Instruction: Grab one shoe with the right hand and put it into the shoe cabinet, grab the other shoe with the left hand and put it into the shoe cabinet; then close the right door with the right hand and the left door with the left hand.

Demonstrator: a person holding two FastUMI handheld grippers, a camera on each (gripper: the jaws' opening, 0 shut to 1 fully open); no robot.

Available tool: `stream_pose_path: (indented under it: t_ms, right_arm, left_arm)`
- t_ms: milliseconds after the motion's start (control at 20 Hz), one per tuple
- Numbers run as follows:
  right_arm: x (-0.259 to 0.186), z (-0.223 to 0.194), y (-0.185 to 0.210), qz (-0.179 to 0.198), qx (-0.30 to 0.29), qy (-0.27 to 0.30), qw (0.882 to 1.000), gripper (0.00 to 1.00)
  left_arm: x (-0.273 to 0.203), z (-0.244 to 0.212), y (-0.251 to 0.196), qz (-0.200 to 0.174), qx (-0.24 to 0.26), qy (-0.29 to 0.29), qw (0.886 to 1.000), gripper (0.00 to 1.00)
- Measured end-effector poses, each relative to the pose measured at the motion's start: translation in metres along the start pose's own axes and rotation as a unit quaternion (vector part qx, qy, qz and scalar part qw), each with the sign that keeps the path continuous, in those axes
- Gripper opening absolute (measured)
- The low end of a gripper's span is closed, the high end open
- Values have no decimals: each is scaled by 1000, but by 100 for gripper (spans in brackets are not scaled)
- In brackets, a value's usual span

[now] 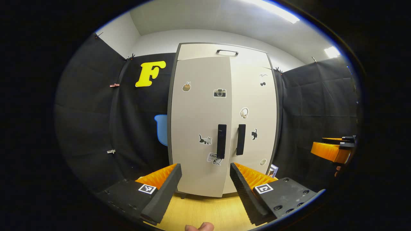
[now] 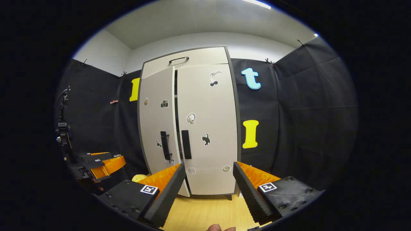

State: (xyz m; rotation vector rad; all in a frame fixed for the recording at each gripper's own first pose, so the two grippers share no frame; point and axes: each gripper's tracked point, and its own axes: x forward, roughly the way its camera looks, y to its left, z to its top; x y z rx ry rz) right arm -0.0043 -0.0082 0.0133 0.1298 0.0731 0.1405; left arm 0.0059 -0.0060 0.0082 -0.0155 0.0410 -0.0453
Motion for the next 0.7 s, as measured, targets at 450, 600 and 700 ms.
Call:
stream_pose_path:
  t_ms: [450, 600, 700]
  right_arm:
    - [-5, 0, 15, 1, 3, -2, 1000, 98]
    - [-6, 0, 16, -2, -2, -2, 1000, 98]
    - [-7, 0, 17, -3, -5, -3, 1000, 98]
  left_arm:
    - [-17, 1, -9, -19, 13, -4, 1000, 95]
    - [-18, 1, -7, -19, 12, -4, 1000, 95]
    - [-18, 1, -7, -20, 8, -4, 1000, 95]
